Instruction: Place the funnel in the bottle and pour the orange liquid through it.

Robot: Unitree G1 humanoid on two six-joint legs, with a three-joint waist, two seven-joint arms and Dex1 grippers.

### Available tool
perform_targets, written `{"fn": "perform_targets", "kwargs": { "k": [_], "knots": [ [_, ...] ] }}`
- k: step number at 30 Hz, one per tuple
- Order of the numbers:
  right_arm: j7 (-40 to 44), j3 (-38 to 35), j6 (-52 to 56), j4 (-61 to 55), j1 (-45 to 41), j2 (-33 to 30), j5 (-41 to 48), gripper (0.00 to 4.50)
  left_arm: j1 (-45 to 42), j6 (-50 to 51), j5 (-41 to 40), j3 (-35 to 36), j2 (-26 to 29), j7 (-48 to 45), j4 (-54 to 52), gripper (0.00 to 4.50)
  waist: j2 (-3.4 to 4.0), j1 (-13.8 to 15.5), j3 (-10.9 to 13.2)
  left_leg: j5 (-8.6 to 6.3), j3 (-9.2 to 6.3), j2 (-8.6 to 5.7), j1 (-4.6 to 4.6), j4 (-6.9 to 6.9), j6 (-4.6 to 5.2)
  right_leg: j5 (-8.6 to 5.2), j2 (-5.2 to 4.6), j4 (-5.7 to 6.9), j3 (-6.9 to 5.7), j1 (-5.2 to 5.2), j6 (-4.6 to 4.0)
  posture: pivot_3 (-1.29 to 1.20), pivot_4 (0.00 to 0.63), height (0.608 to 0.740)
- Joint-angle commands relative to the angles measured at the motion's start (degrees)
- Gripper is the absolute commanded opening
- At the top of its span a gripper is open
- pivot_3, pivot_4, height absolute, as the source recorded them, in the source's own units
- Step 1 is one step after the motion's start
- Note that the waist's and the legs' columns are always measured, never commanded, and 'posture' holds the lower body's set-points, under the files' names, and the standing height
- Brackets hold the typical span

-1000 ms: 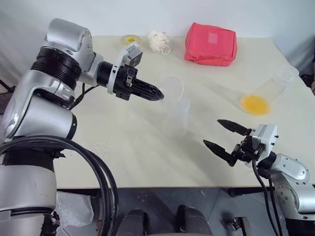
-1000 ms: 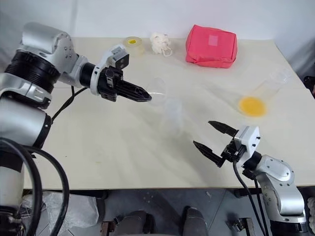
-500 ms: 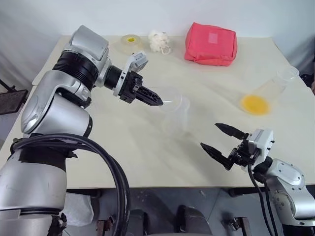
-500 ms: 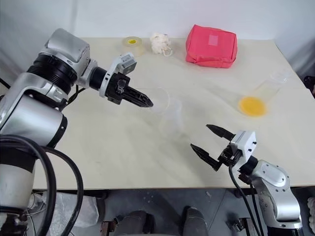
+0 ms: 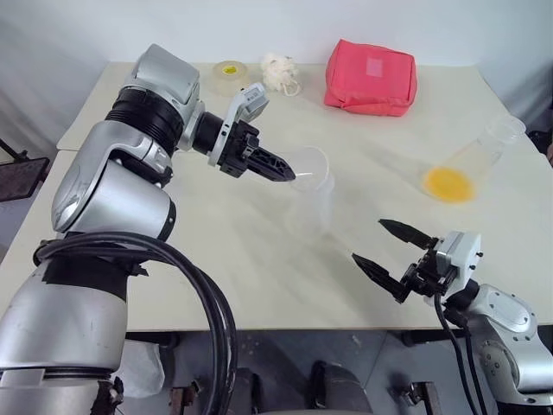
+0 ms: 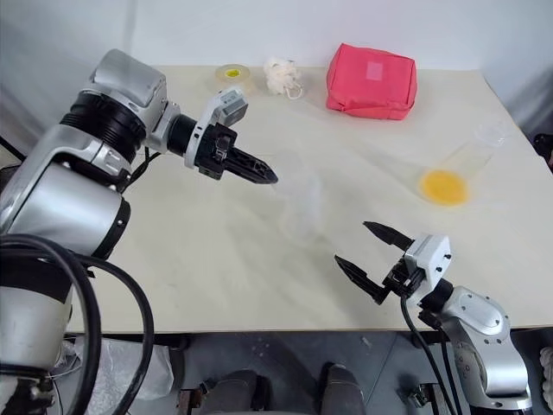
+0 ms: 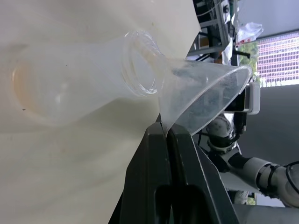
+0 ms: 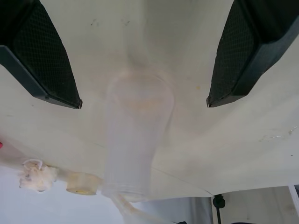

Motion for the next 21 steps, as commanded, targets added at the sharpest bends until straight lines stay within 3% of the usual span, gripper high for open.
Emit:
{"fn": "perform_targets", "kwargs": {
  "k": [1, 8, 21],
  "knots": [
    [-0.46, -0.84, -1.18, -2.35, 0.41, 0.14, 0.29, 4.50, -3.08, -0.94, 1.50, 2.52, -0.87, -6.44, 1.06, 0.02, 0.00, 0.02, 0.00, 0.00, 0.00, 0.00, 0.00, 0.00, 0.00, 0.00, 0.00, 0.00, 0.00, 0.00, 0.00, 0.00, 0.150, 0.740],
    [-0.80, -1.01, -1.40, -2.98, 1.17, 0.20, 0.23, 4.50, -3.65, -1.13, 4.74, 5.06, -2.64, -6.44, 3.44, 0.02, 0.00, -0.06, 0.00, 0.00, 0.01, -0.01, 0.00, 0.00, 0.00, 0.00, 0.00, 0.00, 0.00, 0.00, 0.00, 0.00, 0.150, 0.740],
    [-1.56, -0.96, -2.02, -2.86, 1.63, 0.22, -0.03, 4.50, -4.07, 1.29, 3.71, 4.75, -2.93, -6.44, 2.29, 0.02, 0.00, -0.02, 0.00, 0.00, 0.00, 0.00, 0.01, 0.01, 0.00, 0.00, 0.00, 0.03, 0.00, 0.00, 0.00, 0.00, 0.150, 0.740]
  ]
}}
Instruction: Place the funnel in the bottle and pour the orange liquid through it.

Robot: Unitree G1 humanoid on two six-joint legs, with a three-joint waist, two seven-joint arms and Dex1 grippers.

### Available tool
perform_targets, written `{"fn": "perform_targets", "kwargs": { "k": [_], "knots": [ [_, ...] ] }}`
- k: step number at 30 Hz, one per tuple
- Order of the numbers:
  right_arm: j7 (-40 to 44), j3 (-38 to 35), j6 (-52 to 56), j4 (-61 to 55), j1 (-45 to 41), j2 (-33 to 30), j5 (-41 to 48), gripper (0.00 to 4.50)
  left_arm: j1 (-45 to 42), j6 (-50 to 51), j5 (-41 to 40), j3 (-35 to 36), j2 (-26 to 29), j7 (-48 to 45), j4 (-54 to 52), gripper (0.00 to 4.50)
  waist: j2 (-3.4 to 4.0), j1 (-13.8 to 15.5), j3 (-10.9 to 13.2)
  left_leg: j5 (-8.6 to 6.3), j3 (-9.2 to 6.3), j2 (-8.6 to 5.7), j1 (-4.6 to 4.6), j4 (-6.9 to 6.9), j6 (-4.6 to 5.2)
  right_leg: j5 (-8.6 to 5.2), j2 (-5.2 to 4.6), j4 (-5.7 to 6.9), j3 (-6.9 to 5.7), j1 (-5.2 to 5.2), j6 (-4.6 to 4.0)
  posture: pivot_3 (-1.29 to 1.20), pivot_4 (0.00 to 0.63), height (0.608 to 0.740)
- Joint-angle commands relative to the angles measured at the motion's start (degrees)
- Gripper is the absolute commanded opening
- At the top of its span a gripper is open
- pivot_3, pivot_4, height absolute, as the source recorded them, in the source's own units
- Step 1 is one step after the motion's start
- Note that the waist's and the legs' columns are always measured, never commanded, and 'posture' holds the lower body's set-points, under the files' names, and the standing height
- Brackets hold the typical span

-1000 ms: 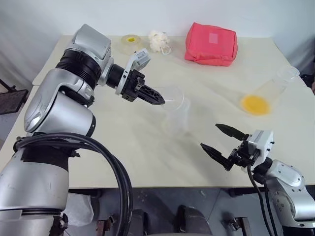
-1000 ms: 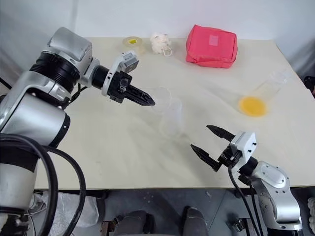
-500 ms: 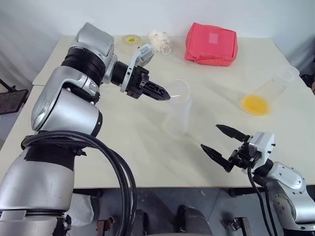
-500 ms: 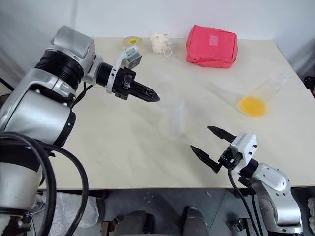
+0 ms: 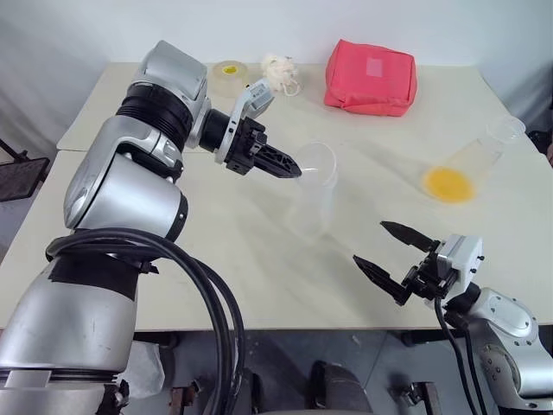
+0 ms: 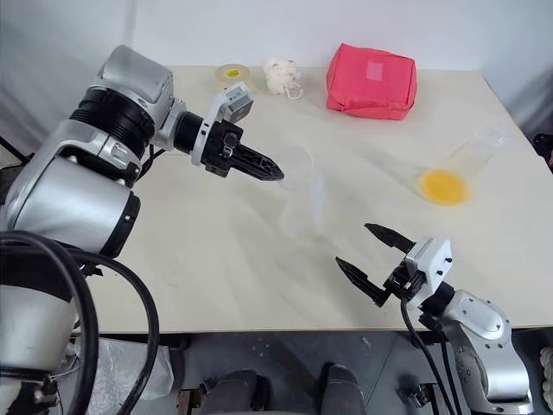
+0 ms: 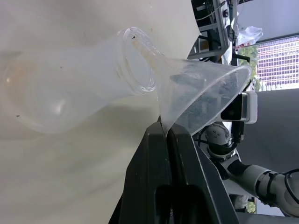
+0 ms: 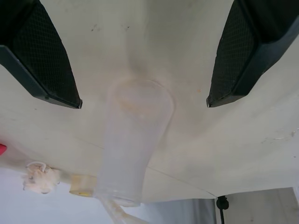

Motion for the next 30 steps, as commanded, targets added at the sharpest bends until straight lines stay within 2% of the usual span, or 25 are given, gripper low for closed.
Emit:
{"fn": "perform_targets", "kwargs": {
  "k": [1, 10, 14, 25, 30],
  "knots": [
    [-0.52, -0.94, -1.31, -2.11, 0.11, 0.22, 0.07, 4.50, -2.80, 1.57, -1.38, 0.39, 0.17, -6.44, -1.30, 0.02, 0.00, -0.01, 0.00, 0.00, 0.00, 0.00, 0.00, 0.00, 0.00, 0.00, 0.00, 0.00, 0.00, 0.00, 0.00, 0.00, 0.150, 0.740],
    [-0.76, -0.53, -1.91, -1.47, -0.43, 0.43, -0.31, 4.50, -3.04, 3.47, -2.50, -1.96, 0.67, -6.44, -1.41, 0.02, 0.00, -0.01, 0.00, 0.00, -0.01, 0.00, 0.00, 0.00, 0.00, 0.00, 0.00, 0.02, 0.01, 0.00, 0.00, 0.00, 0.150, 0.740],
    [-0.90, -0.21, -1.93, -1.25, -1.10, 0.79, -0.68, 4.50, -3.77, 4.09, -1.93, -0.44, 0.56, -6.44, 0.16, 0.97, 0.00, 0.00, 0.00, 0.00, 0.00, 0.00, 0.00, 0.01, 0.00, 0.00, 0.00, 0.02, 0.00, 0.00, 0.00, 0.00, 0.150, 0.740],
    [-1.00, -0.61, -1.32, -1.46, -1.28, 0.63, -0.75, 4.50, -3.96, 4.65, -0.35, 4.63, 0.95, -6.44, 1.72, 4.48, 0.00, -0.02, 0.00, 0.00, -0.01, 0.00, 0.01, 0.01, 0.00, 0.00, 0.00, 0.04, 0.00, 0.00, 0.00, 0.00, 0.150, 0.740],
    [-1.00, -1.27, -0.83, -1.48, -1.63, 0.06, -0.44, 4.50, -3.70, 2.65, 1.54, 6.71, 2.75, -6.33, 1.02, 4.48, 0.00, -0.07, 0.00, 0.00, 0.00, 0.00, 0.02, 0.01, 0.00, 0.00, 0.00, 0.05, 0.00, 0.00, 0.00, 0.00, 0.150, 0.740]
  ]
}}
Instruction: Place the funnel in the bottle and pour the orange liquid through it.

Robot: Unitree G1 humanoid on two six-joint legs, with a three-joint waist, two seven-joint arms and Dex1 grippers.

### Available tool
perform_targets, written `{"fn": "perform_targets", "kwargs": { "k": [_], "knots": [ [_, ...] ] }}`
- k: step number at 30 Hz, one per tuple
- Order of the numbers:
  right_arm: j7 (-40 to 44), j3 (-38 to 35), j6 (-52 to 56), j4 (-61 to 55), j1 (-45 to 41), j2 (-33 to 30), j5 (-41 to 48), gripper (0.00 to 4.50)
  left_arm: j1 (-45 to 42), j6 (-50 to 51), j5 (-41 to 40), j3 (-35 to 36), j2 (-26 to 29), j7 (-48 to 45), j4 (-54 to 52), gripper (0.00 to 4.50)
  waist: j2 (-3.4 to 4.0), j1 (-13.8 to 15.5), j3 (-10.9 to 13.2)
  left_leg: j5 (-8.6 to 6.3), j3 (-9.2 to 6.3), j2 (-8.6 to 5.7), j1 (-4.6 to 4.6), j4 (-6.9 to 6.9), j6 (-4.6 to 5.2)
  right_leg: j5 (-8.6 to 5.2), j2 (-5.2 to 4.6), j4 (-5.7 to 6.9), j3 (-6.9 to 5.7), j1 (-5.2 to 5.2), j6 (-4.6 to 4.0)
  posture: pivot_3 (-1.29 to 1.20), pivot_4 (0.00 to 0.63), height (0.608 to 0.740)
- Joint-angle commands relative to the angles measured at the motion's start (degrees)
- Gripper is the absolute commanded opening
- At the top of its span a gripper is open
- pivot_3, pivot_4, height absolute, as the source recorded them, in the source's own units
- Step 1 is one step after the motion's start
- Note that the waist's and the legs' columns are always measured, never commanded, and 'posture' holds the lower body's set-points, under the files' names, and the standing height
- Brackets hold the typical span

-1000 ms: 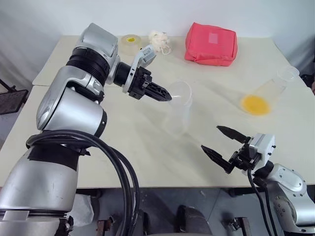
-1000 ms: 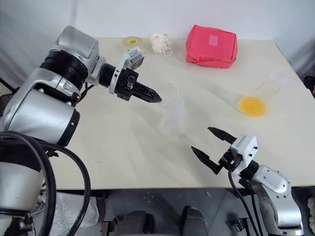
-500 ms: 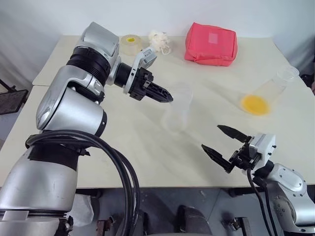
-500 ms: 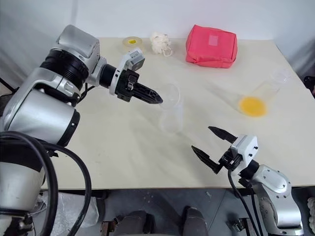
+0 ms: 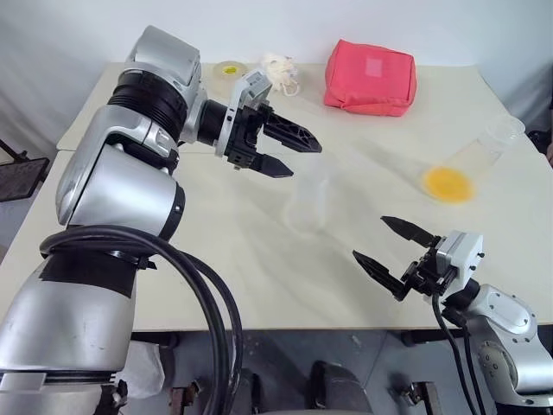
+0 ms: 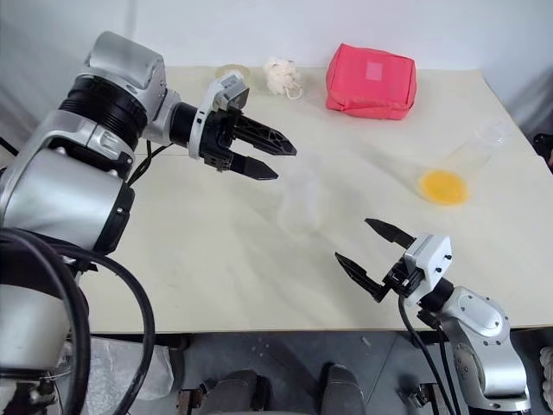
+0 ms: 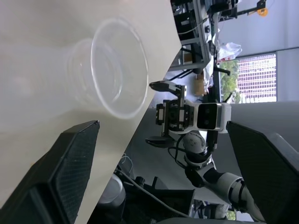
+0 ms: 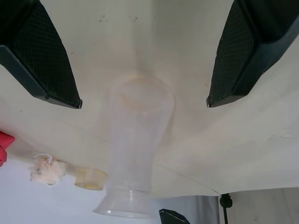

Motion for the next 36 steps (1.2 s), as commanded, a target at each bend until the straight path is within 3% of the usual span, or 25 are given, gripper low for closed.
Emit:
{"fn": "perform_targets", "kwargs": {
  "k": [1, 6, 11, 15, 19, 21, 26, 31, 36],
  "knots": [
    [-0.36, -1.52, -0.28, -1.52, -0.21, -0.58, 0.81, 4.50, -1.36, -2.65, 1.36, 1.97, 2.34, -6.39, -0.92, 4.48, 0.00, -0.02, 0.00, 0.00, 0.00, 0.00, 0.00, 0.00, 0.00, 0.00, 0.00, 0.00, 0.00, 0.00, 0.00, 0.00, 0.150, 0.740],
    [-0.39, -2.98, 0.68, -2.08, 0.53, -1.86, 1.39, 4.50, 4.76, -17.12, 1.61, 5.29, 8.34, -6.40, -8.72, 4.48, 0.02, -0.11, -0.01, 0.00, 0.00, 0.02, 0.06, -0.01, 0.00, 0.00, -0.01, 0.04, 0.02, -0.02, 0.00, 0.00, 0.150, 0.740],
    [-0.12, -5.98, 2.13, -1.77, 0.94, -4.14, 2.31, 4.50, 19.18, -31.26, -0.95, 16.78, 14.16, 1.53, -25.98, 4.48, 0.03, -0.20, -0.02, 0.00, -0.36, 0.04, -0.03, 0.08, 0.00, 0.00, -0.08, 0.34, 0.10, -0.28, 0.00, 0.00, 0.150, 0.740],
    [0.29, -8.08, 2.60, 0.03, 0.69, -5.99, 1.91, 4.50, 32.65, -43.99, -5.01, 31.27, 12.34, 12.52, -39.11, 4.48, 0.00, 0.08, -0.02, -0.01, -0.63, 0.16, -0.10, 0.21, 0.02, 0.00, -0.18, 0.62, 0.08, -0.31, 0.00, 0.00, 0.150, 0.740],
    [-2.89, -10.31, 3.17, 1.85, 0.82, -6.39, -0.29, 4.50, 46.46, -60.71, -6.59, 37.67, 9.46, 12.93, -49.50, 4.48, 0.01, 0.05, -0.08, -0.03, -0.74, 0.04, -0.06, 0.29, 0.05, 0.01, -0.23, 0.82, 0.07, -0.30, 0.00, 0.00, 0.150, 0.740],
    [-5.39, -11.88, 3.74, 2.76, 1.40, -6.39, -1.82, 4.50, 52.48, -69.22, -6.40, 38.66, 8.31, 11.00, -52.06, 4.48, 0.01, 0.11, -0.08, -0.04, -0.70, 0.05, 0.00, 0.24, 0.06, 0.01, -0.25, 0.87, 0.10, -0.30, 0.00, 0.00, 0.150, 0.740],
    [-12.32, -18.06, 6.11, 3.18, 2.98, -5.40, -2.94, 4.50, 61.27, -78.12, -5.23, 36.48, 8.71, 6.54, -54.09, 4.48, 0.01, 0.24, -0.08, -0.04, -0.52, -0.10, -0.04, 0.28, 0.06, 0.01, -0.20, 0.86, 0.04, -0.30, 0.00, 0.00, 0.150, 0.740],
    [-21.40, -22.31, 11.78, 1.30, 3.82, -4.51, -5.04, 4.50, 61.50, -83.30, -8.51, 39.28, 5.36, 7.21, -51.21, 4.48, -0.01, 0.32, -0.11, -0.04, -0.13, -0.05, -0.04, 0.30, 0.06, 0.00, -0.21, 0.84, 0.06, -0.28, 0.00, 0.00, 0.150, 0.740],
    [-26.83, -20.65, 11.92, 6.68, -3.76, -3.68, -7.50, 4.50, 60.46, -86.17, -9.49, 39.84, 2.27, 8.02, -49.50, 4.48, -0.01, -0.07, -0.11, -0.04, -0.06, -0.03, 0.03, 0.27, 0.06, 0.00, -0.18, 0.76, 0.06, -0.30, 0.00, 0.00, 0.150, 0.740]
  ]
}}
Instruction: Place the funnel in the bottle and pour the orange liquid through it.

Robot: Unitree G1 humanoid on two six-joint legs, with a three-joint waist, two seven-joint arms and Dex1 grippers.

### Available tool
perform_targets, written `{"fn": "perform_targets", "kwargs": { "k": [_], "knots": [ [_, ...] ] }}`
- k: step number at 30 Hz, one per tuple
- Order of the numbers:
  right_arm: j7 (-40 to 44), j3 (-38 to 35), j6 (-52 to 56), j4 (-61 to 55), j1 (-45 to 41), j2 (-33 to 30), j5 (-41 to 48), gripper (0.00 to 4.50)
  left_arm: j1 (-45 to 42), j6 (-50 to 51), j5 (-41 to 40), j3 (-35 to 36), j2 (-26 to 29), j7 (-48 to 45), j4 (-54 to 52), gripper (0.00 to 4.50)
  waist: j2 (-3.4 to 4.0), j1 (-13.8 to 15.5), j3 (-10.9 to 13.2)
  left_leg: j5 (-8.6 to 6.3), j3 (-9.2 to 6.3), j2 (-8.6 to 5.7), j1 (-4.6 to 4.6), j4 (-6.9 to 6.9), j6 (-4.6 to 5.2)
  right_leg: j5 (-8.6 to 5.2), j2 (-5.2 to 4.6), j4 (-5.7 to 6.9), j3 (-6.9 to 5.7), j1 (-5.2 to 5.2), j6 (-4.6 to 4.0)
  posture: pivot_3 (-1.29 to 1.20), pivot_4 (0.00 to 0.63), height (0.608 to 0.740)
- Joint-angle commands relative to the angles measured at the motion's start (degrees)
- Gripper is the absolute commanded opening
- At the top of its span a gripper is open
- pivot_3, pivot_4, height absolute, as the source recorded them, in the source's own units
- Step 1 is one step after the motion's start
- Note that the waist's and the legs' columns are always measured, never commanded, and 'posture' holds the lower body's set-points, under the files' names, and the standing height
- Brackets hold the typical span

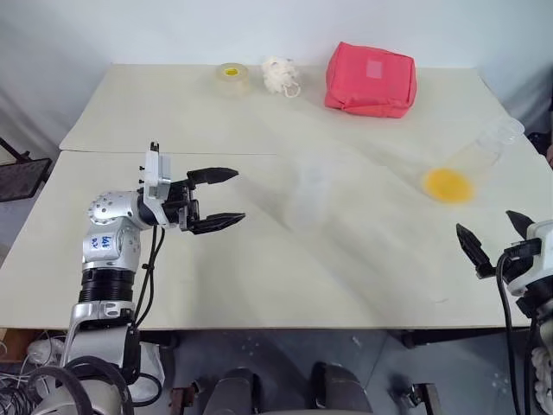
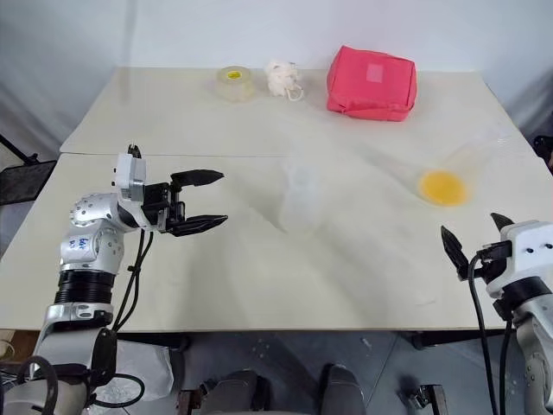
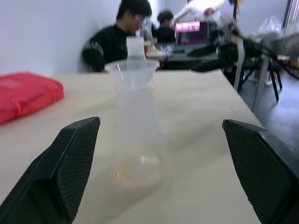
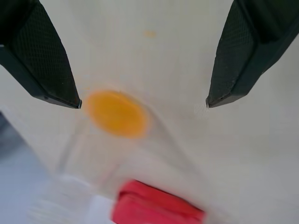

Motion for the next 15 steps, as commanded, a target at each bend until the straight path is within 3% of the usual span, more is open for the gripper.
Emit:
{"fn": "perform_targets", "kwargs": {
  "k": [1, 9, 15],
  "knots": [
    [-3.82, -0.04, -1.04, 3.54, -5.59, 0.49, -1.59, 4.50, -2.15, -2.77, -1.58, 0.92, -0.97, 0.38, 0.70, 4.48, 0.00, -0.09, 0.00, 0.00, 0.02, 0.02, 0.02, 0.00, 0.00, 0.00, 0.01, 0.00, 0.00, 0.00, 0.00, 0.00, 0.150, 0.740],
    [-3.14, 3.60, -7.92, 22.49, -23.71, 0.34, -3.17, 4.50, -0.44, -2.36, -2.92, 0.24, -3.11, 1.81, -3.33, 4.48, 0.02, -0.53, 0.00, 0.00, 0.06, 0.01, -0.01, 0.00, 0.01, 0.00, 0.00, 0.00, -0.01, -0.01, 0.00, 0.00, 0.150, 0.740],
    [-2.65, 4.24, -13.71, 34.86, -31.29, -0.96, -4.99, 4.50, 3.13, -0.02, -4.01, 0.53, -2.82, 4.73, -9.17, 4.48, 0.03, -1.36, -0.01, 0.00, 0.00, 0.07, -0.02, -0.09, 0.00, 0.00, -0.01, 0.05, -0.05, -0.02, 0.00, 0.00, 0.150, 0.740]
  ]
}}
